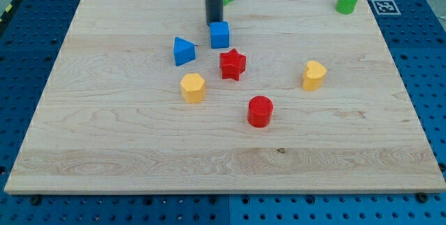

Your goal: Move the green star slightly down

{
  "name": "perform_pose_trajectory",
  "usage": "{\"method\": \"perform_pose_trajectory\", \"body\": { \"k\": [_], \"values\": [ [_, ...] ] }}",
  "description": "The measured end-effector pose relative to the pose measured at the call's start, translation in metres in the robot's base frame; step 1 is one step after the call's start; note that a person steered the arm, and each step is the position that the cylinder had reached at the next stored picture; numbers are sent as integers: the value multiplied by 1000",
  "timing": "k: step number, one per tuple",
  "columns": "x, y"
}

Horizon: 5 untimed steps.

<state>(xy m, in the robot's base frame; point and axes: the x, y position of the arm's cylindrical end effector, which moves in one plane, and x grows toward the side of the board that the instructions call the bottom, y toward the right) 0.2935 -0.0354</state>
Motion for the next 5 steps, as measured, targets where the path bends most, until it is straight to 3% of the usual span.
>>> {"method": "perform_pose_trajectory", "body": {
  "k": [1,3,5],
  "values": [
    [-30,-29],
    [-101,2],
    [-100,24]
  ]
}}
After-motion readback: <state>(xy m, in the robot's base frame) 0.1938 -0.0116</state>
